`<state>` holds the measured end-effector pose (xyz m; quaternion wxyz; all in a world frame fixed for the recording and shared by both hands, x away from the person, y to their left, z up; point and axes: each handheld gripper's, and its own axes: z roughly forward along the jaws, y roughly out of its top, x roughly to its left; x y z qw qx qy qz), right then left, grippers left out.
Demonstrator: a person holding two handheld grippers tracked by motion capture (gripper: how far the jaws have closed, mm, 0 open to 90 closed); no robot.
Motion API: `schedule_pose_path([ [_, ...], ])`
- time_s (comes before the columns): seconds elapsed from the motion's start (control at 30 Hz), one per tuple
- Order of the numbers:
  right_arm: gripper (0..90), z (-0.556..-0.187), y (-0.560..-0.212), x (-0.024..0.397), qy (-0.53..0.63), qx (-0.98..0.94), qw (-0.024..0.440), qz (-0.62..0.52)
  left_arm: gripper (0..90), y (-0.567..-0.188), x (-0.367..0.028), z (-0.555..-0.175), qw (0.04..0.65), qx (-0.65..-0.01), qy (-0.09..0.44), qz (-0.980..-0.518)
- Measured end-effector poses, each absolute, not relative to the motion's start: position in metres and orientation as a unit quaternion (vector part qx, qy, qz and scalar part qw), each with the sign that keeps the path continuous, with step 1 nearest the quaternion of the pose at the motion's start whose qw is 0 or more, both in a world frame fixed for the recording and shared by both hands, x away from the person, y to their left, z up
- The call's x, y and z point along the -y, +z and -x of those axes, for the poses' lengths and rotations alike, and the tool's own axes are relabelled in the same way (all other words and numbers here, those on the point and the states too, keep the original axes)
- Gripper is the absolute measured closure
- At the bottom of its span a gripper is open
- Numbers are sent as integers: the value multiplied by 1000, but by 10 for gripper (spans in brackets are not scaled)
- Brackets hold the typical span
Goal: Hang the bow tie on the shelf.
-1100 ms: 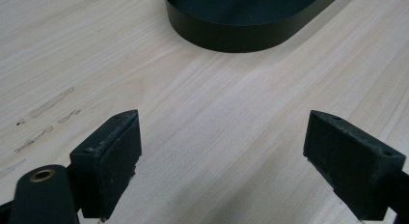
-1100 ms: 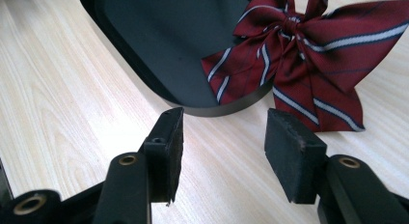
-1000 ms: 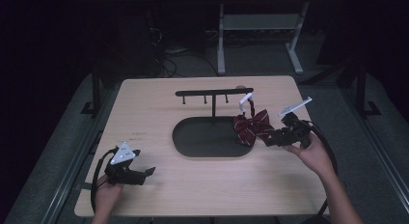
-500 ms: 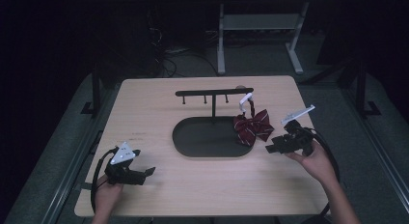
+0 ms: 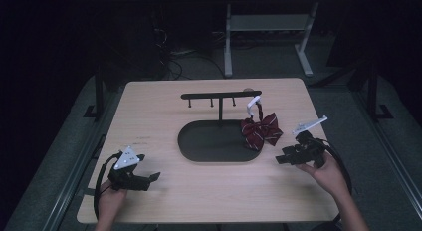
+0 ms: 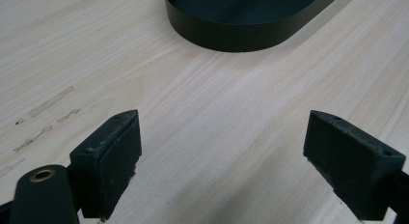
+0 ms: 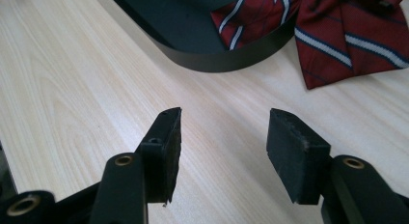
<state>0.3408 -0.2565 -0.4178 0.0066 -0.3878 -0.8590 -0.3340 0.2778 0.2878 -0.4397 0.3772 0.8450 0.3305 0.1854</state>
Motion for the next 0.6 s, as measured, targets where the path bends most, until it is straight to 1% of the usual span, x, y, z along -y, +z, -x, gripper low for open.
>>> schedule_pose_path([
  [0.6, 430, -324, -432, 264, -345, 850, 3, 399, 132, -440, -287, -278, 377, -329, 186, -846],
])
